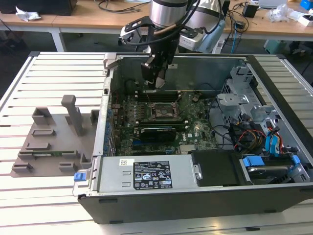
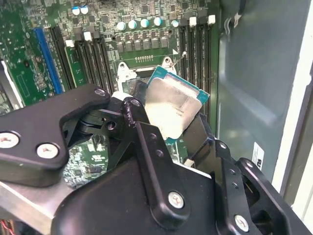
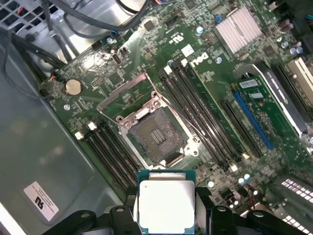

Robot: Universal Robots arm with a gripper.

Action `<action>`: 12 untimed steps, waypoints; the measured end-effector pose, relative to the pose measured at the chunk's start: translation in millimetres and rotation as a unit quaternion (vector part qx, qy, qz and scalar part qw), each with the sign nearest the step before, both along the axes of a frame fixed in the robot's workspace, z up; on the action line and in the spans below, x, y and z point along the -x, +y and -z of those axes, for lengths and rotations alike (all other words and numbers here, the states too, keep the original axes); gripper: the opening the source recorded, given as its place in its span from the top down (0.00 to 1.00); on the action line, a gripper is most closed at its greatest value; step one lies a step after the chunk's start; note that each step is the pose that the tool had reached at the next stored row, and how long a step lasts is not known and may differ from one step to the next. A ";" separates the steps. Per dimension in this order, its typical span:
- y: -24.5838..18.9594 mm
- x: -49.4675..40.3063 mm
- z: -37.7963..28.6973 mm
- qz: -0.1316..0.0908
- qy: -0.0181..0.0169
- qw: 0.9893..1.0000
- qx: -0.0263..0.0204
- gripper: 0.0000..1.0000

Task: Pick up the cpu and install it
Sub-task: 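Place the cpu into insertion slot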

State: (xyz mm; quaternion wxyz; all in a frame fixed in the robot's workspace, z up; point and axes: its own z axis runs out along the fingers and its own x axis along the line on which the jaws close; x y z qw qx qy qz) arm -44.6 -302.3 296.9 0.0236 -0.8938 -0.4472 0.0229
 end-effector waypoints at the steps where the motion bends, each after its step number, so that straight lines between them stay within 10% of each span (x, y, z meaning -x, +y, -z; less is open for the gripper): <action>1: 0.0 0.0 0.0 0.004 0.000 1.000 0.000 0.45; 12: 0.0 0.0 0.0 0.088 0.000 0.996 0.000 0.45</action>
